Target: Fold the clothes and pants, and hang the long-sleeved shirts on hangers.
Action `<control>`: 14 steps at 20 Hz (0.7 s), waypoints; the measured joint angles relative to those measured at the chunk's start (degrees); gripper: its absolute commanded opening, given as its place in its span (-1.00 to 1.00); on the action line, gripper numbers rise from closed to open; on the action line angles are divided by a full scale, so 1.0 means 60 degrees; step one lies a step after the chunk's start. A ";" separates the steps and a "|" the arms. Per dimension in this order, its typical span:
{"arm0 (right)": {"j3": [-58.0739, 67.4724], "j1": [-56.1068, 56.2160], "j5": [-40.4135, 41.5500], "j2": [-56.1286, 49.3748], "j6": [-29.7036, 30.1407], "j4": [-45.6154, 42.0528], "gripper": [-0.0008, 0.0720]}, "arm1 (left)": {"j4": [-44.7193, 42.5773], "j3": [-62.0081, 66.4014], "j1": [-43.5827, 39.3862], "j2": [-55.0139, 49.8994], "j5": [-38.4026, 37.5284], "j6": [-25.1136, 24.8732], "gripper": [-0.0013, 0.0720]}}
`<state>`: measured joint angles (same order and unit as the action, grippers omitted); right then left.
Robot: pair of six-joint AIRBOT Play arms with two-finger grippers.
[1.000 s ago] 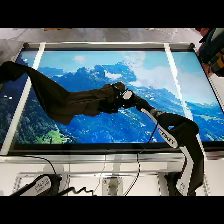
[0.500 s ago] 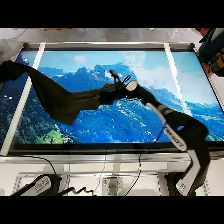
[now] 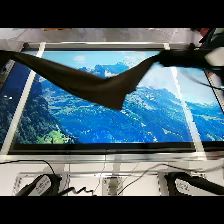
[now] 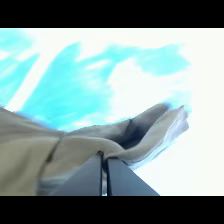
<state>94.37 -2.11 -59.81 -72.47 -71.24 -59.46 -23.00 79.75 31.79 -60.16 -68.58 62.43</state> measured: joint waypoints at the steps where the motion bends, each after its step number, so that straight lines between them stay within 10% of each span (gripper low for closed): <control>1: -0.0033 -0.0492 -0.0193 0.0401 -0.0076 -0.0397 -0.95 | -0.0532 -0.0007 -0.0069 0.0040 -0.0113 0.0178 -0.93; 6: -0.0299 -0.2430 -0.1512 0.1494 -0.0605 -0.1741 -0.95 | -0.3923 -0.0510 -0.0838 0.0127 -0.1424 0.1432 -0.93; 14: -0.0408 -0.2619 -0.2586 0.2138 -0.0579 -0.2098 -0.95 | -0.5424 -0.0827 -0.1486 0.0186 -0.2608 0.1891 -0.93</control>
<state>91.92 -17.82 -75.33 -59.64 -74.72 -72.05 -55.55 74.78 22.87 -59.05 -84.23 73.78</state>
